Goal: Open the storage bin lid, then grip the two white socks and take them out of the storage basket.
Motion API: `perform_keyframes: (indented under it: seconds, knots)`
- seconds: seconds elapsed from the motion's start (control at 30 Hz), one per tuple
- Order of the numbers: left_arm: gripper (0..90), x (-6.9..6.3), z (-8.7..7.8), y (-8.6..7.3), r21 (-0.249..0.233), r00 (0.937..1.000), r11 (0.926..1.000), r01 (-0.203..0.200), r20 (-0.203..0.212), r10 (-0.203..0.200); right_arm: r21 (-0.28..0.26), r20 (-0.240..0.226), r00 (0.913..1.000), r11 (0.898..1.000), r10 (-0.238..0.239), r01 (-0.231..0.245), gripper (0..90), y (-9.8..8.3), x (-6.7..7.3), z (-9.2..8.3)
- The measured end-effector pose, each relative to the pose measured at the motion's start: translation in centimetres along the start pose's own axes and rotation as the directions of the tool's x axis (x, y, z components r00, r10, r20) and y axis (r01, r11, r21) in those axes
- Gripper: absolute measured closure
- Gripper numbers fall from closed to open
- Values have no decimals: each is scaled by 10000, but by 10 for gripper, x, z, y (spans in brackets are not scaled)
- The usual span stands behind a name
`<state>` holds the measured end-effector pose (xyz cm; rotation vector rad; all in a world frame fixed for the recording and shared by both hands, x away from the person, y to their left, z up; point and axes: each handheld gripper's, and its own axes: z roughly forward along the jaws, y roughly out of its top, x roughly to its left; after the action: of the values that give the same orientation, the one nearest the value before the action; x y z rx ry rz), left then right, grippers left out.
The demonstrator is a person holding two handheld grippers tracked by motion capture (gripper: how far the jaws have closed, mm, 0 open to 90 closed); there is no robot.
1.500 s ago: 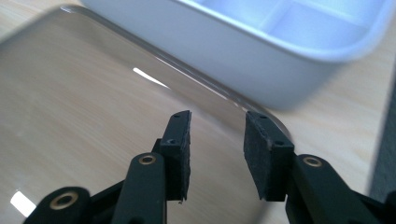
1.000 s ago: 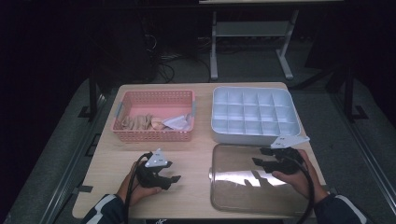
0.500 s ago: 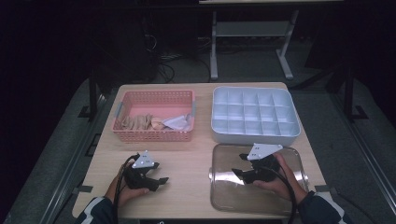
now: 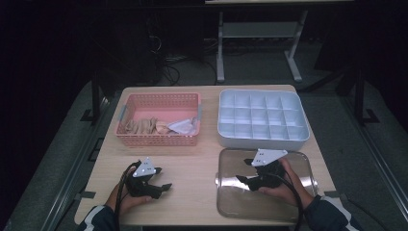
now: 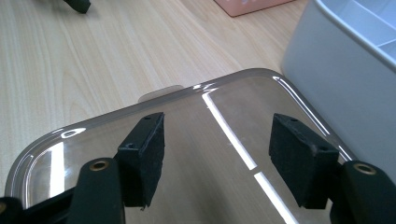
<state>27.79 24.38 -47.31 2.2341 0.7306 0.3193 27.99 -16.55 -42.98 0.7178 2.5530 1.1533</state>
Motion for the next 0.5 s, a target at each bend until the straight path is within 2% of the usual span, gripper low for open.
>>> perform_keyframes:
  seconds: [0.1,0.3,0.37,0.47,0.5]
  knots:
    - [261,0,0,0,0,10000,10000,12,5,-12,28,-57,10000,10000,-13,14,346,0,2,1]
    - [254,0,0,8,539,9996,9982,263,-66,-260,142,-173,9998,9998,-122,124,338,-2,3,4]
    - [254,2,-5,13,195,9991,9989,426,-63,-424,127,-202,9997,9999,-111,114,334,-2,4,4]
    - [256,6,-19,30,-512,9985,9975,488,-206,-499,104,-267,9996,9999,-135,137,329,-3,5,3]
    - [256,11,-30,46,-1119,9977,9923,537,-350,-579,61,-297,9995,9999,-86,88,328,-3,5,3]
